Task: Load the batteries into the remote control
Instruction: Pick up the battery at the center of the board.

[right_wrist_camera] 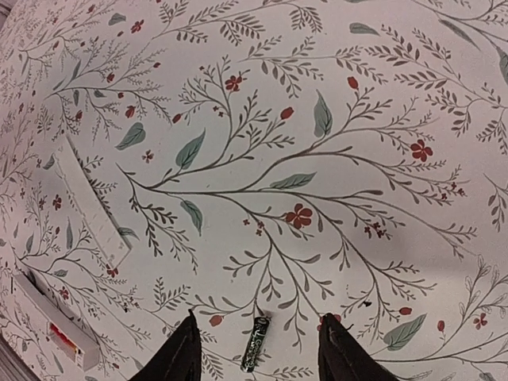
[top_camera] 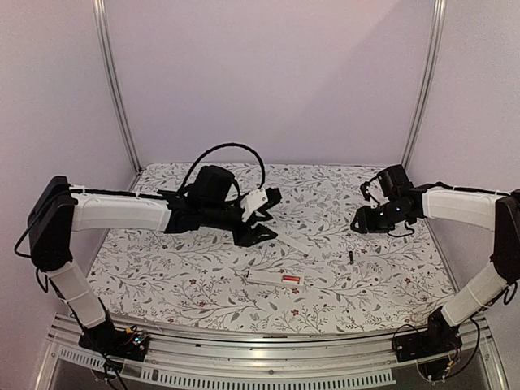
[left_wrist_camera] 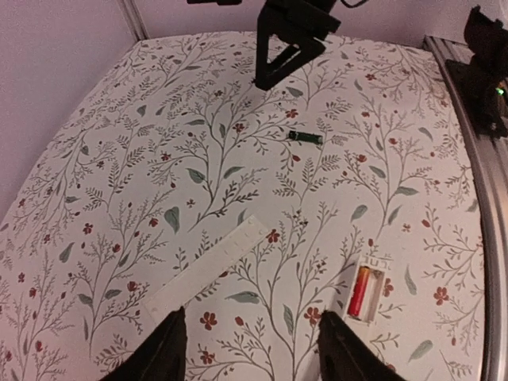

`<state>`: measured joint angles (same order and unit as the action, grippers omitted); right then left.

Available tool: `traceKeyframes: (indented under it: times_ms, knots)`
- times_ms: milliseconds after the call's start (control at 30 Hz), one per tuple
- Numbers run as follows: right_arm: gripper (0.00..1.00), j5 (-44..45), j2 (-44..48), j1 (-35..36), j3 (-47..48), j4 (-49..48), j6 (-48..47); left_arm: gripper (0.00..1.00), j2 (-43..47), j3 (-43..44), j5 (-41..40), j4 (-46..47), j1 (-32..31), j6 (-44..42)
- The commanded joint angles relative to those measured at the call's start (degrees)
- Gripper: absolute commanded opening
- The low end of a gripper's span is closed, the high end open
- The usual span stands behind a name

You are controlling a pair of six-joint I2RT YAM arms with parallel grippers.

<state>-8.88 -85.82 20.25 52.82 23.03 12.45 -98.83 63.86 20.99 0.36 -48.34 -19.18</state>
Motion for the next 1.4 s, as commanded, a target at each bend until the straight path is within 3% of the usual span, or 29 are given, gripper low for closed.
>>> traceKeyframes:
  times_ms: [0, 133, 567, 800, 1200, 1367]
  knots:
    - [0.5, 2.0, -3.8, 0.8, -0.4, 5.5, 5.2, 0.67, 4.9, -6.5, -7.9, 12.4, 0.6, 11.4]
    - [0.51, 3.9, -3.5, 2.2, -1.2, 6.9, 7.4, 0.8, 7.0, -9.4, -13.4, 15.4, 0.9, 13.8]
    - [0.39, 1.7, -12.1, 4.7, 1.5, 7.0, 8.5, 0.81, 8.0, -12.1, -14.9, 12.9, 1.4, 12.9]
    - [0.2, 4.1, -15.0, 5.6, 3.4, 9.7, 8.0, 0.81, 8.6, -12.3, -15.1, 12.0, 1.5, 11.5]
    - [0.18, 8.5, -15.7, 8.4, 6.8, 17.1, 7.8, 0.81, 8.7, -12.3, -15.3, 12.0, 1.5, 10.8]
    - [0.04, 8.6, -17.2, 8.4, 7.9, 17.3, 7.0, 0.81, 8.7, -12.2, -15.5, 11.9, 1.5, 10.7]
